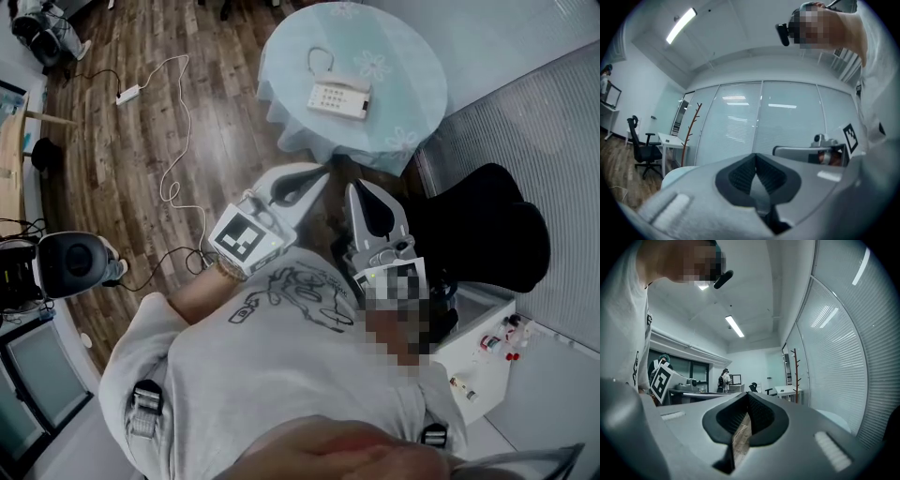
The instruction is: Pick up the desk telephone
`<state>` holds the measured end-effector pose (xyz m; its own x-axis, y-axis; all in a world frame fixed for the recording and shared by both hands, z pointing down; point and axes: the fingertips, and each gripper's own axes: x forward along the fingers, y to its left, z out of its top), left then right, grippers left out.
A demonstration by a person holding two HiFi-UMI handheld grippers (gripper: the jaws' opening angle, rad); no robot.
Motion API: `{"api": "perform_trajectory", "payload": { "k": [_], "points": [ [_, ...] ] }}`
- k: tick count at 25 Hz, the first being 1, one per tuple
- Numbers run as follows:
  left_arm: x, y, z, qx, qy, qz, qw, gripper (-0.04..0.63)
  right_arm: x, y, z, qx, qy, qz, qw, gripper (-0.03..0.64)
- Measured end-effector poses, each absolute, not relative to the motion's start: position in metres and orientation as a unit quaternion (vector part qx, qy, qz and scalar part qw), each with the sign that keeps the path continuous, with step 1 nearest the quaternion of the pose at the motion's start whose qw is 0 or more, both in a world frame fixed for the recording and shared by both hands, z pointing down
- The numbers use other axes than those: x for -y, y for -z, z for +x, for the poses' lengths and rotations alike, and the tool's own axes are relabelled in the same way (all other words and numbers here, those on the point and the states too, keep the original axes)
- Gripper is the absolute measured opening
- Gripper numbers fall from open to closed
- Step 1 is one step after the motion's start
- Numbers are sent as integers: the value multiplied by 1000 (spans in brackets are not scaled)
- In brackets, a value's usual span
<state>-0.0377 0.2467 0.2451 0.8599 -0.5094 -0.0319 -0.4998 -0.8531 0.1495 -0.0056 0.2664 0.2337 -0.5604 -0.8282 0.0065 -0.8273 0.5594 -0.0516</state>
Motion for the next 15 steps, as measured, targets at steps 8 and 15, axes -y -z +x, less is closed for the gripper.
{"api": "perform_trajectory", "payload": {
  "k": [8, 15],
  "points": [
    [-127, -241, -43, 253, 34, 964, 81, 2, -149, -227, -12, -879, 28, -476, -1, 6],
    [-28, -230, -48, 246, 42, 965, 78, 2, -50, -223, -17, -875, 23, -484, -9, 6]
  ]
}}
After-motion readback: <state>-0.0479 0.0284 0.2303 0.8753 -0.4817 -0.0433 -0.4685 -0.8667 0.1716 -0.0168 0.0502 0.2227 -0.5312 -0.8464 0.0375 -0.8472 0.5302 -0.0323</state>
